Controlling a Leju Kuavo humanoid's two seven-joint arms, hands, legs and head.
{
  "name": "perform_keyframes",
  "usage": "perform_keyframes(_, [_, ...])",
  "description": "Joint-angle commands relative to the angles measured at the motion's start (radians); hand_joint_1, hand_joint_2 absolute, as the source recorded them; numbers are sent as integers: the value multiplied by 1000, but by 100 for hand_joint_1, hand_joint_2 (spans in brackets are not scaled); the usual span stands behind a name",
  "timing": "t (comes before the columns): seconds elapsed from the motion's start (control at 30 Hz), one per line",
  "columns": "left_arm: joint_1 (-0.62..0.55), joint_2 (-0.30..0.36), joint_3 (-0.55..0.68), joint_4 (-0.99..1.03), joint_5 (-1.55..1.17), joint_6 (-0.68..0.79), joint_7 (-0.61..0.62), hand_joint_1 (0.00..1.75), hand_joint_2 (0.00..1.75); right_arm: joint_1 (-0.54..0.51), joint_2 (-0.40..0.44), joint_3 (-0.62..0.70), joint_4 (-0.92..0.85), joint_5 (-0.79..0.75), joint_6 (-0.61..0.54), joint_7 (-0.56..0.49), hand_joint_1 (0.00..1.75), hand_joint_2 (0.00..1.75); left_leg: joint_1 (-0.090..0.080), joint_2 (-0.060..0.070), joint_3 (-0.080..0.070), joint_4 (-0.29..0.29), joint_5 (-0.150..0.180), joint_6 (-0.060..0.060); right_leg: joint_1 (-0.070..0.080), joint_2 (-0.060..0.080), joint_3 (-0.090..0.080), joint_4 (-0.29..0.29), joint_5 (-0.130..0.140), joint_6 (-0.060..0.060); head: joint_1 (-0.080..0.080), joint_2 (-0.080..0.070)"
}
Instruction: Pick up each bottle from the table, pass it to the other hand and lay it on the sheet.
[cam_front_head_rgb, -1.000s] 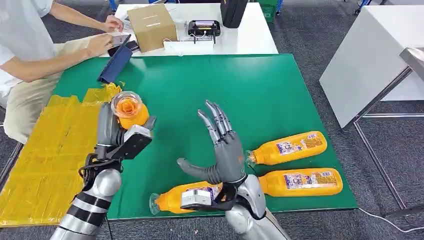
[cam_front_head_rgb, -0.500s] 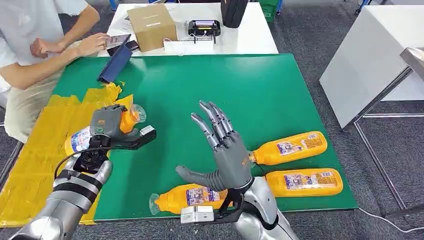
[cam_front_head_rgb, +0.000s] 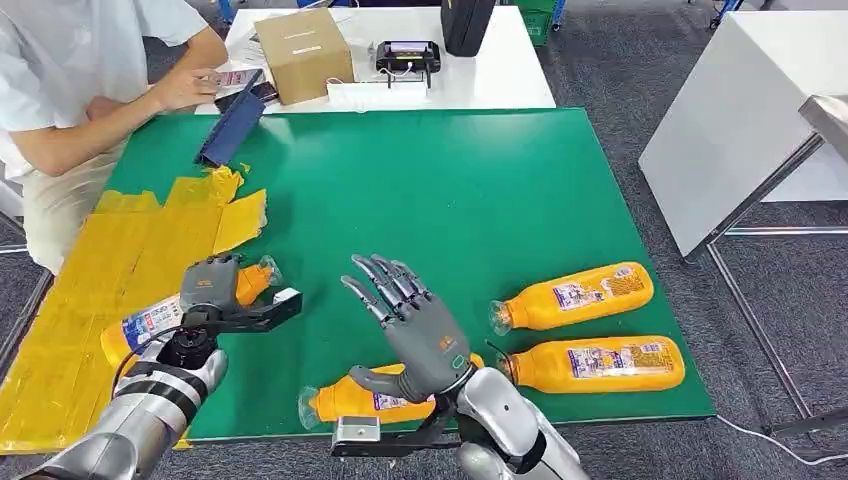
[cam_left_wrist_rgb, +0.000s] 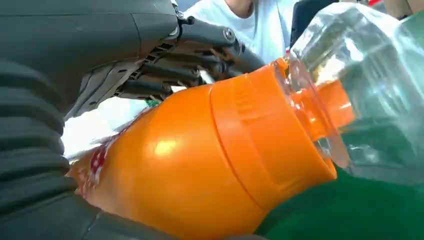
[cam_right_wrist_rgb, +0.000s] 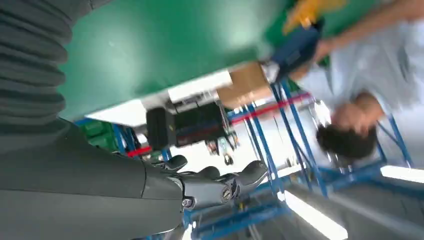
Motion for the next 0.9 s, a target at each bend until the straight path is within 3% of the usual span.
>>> perform_keyframes(0.03, [-4,-7,34,78,11,16,-30,0,175,-30,-42,54,149,28,44,42,0,175,2,0,6,0,-2,-1,1,6,6,-2,-1,-2,0,0])
perform_keyframes(0.17, [40,-31,127,-16,90,90,-130,0,175,-10,-60,49,213,65,56,81,0,175,2,0,7,-2,-2,-1,1,7,8,-3,-1,-2,0,0])
perform_keyframes(0.23, [95,-48,192,-147,250,105,-268,0,175,15,-77,31,231,76,60,97,0,175,1,0,4,-2,-1,-1,0,3,4,-2,0,-1,0,0])
perform_keyframes(0.27, [143,-73,249,-257,440,75,-393,0,175,32,-88,21,229,87,67,105,0,175,1,-1,6,-2,-2,-1,1,4,7,-3,-1,-1,0,0])
perform_keyframes(0.33, [265,-75,285,-521,698,-4,-513,0,175,71,-107,-5,225,110,71,120,0,175,2,-2,6,-1,-2,-1,1,3,6,-3,-2,-1,0,0])
perform_keyframes(0.4, [347,-73,288,-694,815,-39,-551,0,175,85,-110,-19,236,118,75,126,0,175,2,-1,7,0,-4,-1,1,5,7,-3,-3,-1,0,0])
perform_keyframes(0.5, [385,-82,281,-788,877,-43,-588,0,175,83,-102,-30,262,129,82,139,0,175,1,1,4,1,-4,-1,0,6,3,-2,-2,-1,0,0])
perform_keyframes(0.9, [425,-92,213,-911,927,-24,-618,0,175,54,-58,-86,352,163,77,184,0,175,2,0,3,1,-4,-1,1,6,2,-2,-2,-2,0,0])
